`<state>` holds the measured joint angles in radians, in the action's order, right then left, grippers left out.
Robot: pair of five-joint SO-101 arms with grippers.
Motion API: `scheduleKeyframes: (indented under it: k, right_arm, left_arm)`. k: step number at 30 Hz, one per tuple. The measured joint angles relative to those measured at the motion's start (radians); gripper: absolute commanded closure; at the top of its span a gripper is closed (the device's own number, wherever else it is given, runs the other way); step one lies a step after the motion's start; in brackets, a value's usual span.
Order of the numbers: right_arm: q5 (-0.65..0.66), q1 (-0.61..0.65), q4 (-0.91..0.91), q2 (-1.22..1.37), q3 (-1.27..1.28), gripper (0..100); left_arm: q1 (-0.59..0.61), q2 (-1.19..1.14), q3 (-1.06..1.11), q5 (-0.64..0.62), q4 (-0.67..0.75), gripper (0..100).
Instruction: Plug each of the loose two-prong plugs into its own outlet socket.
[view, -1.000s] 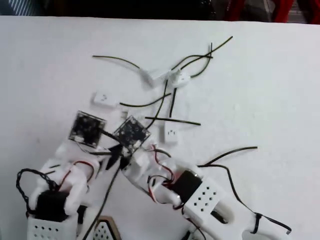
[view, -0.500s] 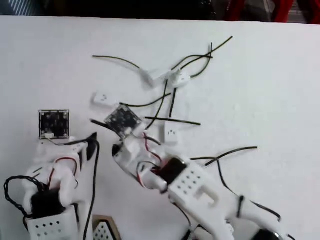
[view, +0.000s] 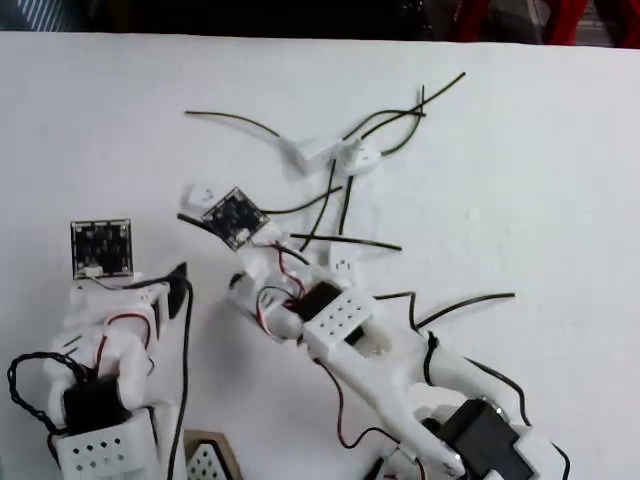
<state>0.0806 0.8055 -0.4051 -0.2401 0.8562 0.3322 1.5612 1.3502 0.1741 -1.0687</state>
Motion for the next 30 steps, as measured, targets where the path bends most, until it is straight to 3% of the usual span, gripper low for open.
scheduleKeyframes:
  k: [15,30]
  right_arm:
    - [0.003,0.0,-0.183,0.012,-0.095,98.1]
    - [-0.037,0.002,-0.183,0.014,-0.095,98.1]
  left_arm:
    - [0.0,0.0,0.002,0.0,0.0,69]
    - [0.0,0.0,0.002,0.0,0.0,69]
